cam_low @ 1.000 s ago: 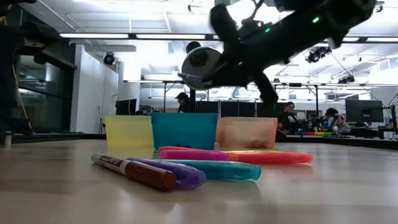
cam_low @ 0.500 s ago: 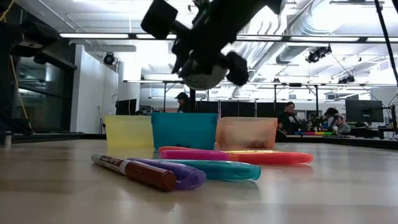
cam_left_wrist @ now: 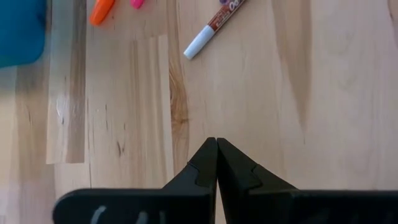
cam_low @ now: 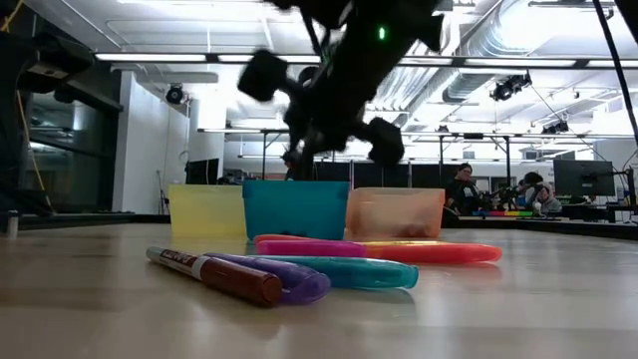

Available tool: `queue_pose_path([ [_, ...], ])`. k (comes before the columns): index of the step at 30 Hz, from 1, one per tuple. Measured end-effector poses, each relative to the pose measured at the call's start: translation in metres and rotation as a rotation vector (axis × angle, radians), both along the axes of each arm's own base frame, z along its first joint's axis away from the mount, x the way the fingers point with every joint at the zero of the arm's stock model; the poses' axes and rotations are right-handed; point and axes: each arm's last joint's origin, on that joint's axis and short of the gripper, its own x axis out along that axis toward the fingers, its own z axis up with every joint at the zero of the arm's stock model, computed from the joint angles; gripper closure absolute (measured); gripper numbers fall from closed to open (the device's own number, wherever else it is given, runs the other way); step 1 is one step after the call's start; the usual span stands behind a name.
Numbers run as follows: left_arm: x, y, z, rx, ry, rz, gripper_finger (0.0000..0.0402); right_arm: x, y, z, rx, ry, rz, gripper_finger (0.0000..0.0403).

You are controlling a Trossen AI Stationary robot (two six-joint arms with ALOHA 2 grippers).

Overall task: Pick & Place Markers
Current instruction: Put the blue dry erase marker into the blue bin, then put the brown dry erase marker into the blue bin

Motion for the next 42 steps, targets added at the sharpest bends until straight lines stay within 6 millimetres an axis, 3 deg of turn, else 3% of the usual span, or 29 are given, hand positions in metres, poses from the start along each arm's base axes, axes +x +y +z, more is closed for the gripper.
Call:
queue_pose_path([
  [4, 0.000, 0.000, 0.000, -0.001, -0.002, 0.001, 0.0401, -0.001, -0.014, -0.007, 0.063, 0.027, -0.008, 0.0383],
  [9, 0.000, 0.000, 0.000, -0.003, -0.005, 0.000, 0.0401, -0.011, -0.013, -0.017, 0.086, 0.122, -0.001, 0.0383],
  [20, 0.001, -0.001, 0.000, -0.011, -0.011, -0.001, 0.0401, -0.011, -0.013, -0.017, 0.092, 0.163, 0.044, 0.0308],
  [28, 0.001, -0.001, 0.000, -0.021, 0.000, -0.005, 0.0401, -0.010, -0.011, -0.005, 0.040, 0.223, 0.128, 0.0298],
  [35, 0.000, -0.001, 0.000, -0.018, 0.005, -0.006, 0.0401, -0.016, 0.013, 0.023, 0.033, 0.256, 0.343, 0.0298],
  [42, 0.000, 0.000, -0.002, -0.002, -0.006, -0.002, 0.0401, -0.021, 0.056, 0.038, 0.071, 0.239, 0.657, 0.0298],
])
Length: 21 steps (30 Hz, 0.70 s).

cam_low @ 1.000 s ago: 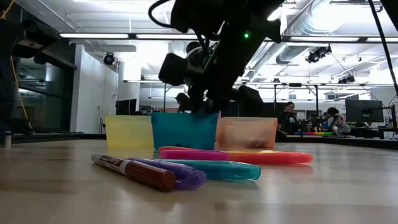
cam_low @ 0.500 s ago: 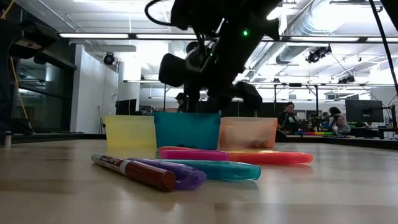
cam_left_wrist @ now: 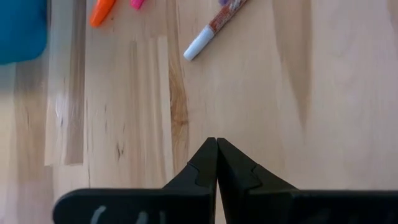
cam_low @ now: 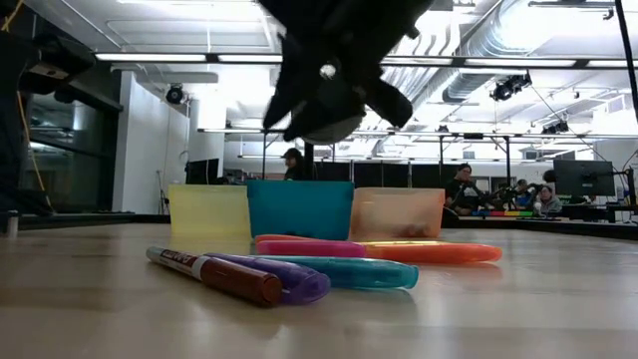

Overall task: Pick & Place Markers
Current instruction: Put the brown dry erase marker into the blue bin

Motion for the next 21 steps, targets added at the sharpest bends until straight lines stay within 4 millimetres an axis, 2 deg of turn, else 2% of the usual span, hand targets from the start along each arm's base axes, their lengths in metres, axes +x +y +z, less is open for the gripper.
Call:
queue_pose_path([
  [5, -0.001, 0.002, -0.004, 0.003, 0.004, 0.003, 0.0401, -0.002, 0.028, 0.002, 0.051, -0.029, 0.186, 0.0298],
  [12, -0.001, 0.001, -0.007, -0.014, -0.010, 0.001, 0.0401, -0.004, 0.054, 0.010, -0.061, -0.105, 0.412, 0.0298],
  [16, -0.001, 0.001, -0.007, -0.018, -0.009, -0.001, 0.0401, 0.000, 0.060, 0.018, -0.033, -0.197, 0.457, 0.0298],
  [21, -0.001, 0.001, -0.007, -0.016, -0.007, -0.002, 0.0401, 0.002, 0.061, 0.019, 0.016, -0.221, 0.510, 0.0298],
])
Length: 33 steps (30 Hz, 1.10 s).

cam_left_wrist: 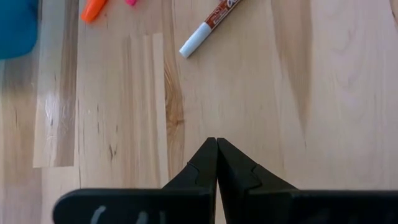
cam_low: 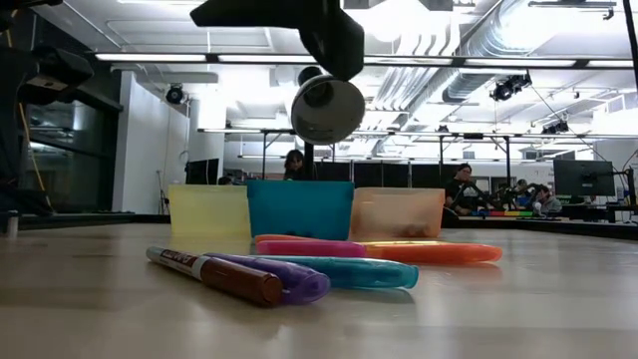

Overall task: Pick & Place Markers
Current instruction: Put the brown dry erase marker into the blue bin

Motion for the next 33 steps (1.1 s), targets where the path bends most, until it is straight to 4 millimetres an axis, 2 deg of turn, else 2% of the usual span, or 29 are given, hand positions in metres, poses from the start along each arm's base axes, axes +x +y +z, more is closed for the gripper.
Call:
queue_pose_path([
  [4, -0.001, 0.001, -0.001, 0.001, 0.018, -0.005, 0.0401, 0.001, 0.003, 0.005, -0.041, -0.031, -0.029, 0.0298],
  [8, -0.005, 0.000, -0.001, 0.018, 0.033, -0.017, 0.0401, 0.015, 0.009, 0.010, -0.078, 0.016, -0.024, 0.0298],
  [12, -0.009, -0.003, -0.002, 0.027, 0.035, -0.025, 0.0401, 0.037, 0.013, 0.004, -0.155, 0.169, -0.040, 0.0298],
  [16, -0.019, -0.006, -0.003, 0.040, 0.048, -0.007, 0.0401, 0.055, 0.010, -0.004, -0.146, 0.350, -0.121, 0.0298],
  [19, -0.026, -0.009, -0.003, 0.055, 0.039, 0.002, 0.0401, 0.066, 0.006, -0.009, -0.119, 0.433, -0.127, 0.0298],
  [23, -0.035, -0.013, -0.003, 0.074, 0.016, 0.003, 0.0401, 0.081, 0.000, -0.015, -0.077, 0.459, -0.106, 0.0296],
  [26, -0.041, -0.016, -0.003, 0.077, -0.007, 0.005, 0.0401, 0.084, -0.004, -0.020, -0.043, 0.489, -0.125, 0.0293],
  [33, -0.047, -0.019, -0.002, 0.076, -0.029, 0.019, 0.0401, 0.078, -0.010, -0.040, -0.011, 0.580, -0.206, 0.0288],
])
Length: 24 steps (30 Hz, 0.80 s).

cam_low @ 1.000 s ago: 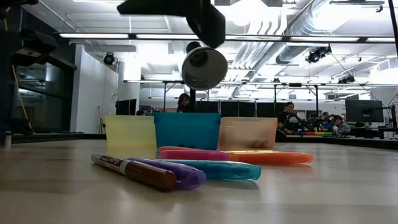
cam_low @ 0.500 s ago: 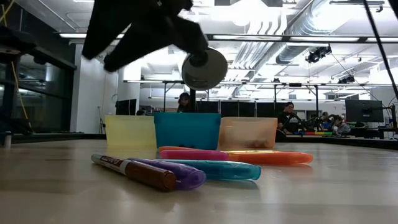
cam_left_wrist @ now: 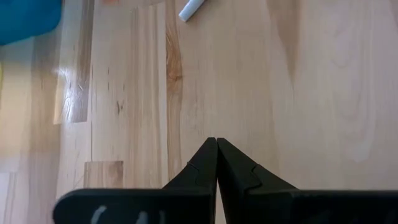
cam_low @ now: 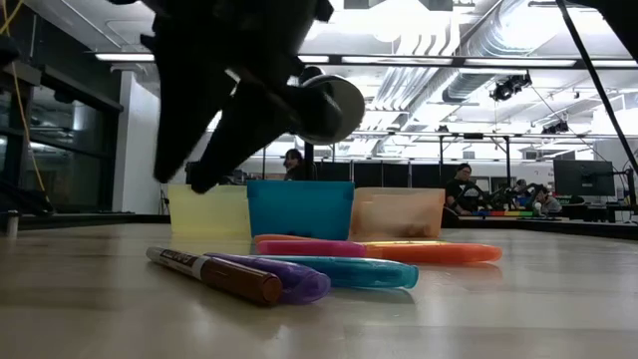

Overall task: Pick & Place Markers
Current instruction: Put the brown dry erase marker into the blue bin

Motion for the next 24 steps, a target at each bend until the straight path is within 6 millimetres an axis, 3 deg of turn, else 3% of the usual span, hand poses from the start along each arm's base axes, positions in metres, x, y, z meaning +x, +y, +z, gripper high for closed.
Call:
queue_pose_path([
  [14, 0.001, 0.000, 0.000, -0.008, -0.010, 0.018, 0.0401, -0.004, 0.002, -0.029, -0.033, -0.011, -0.001, 0.0288],
  [24, 0.001, 0.000, 0.000, -0.008, -0.009, 0.019, 0.0401, -0.007, 0.023, -0.046, -0.140, -0.078, 0.067, 0.0288],
])
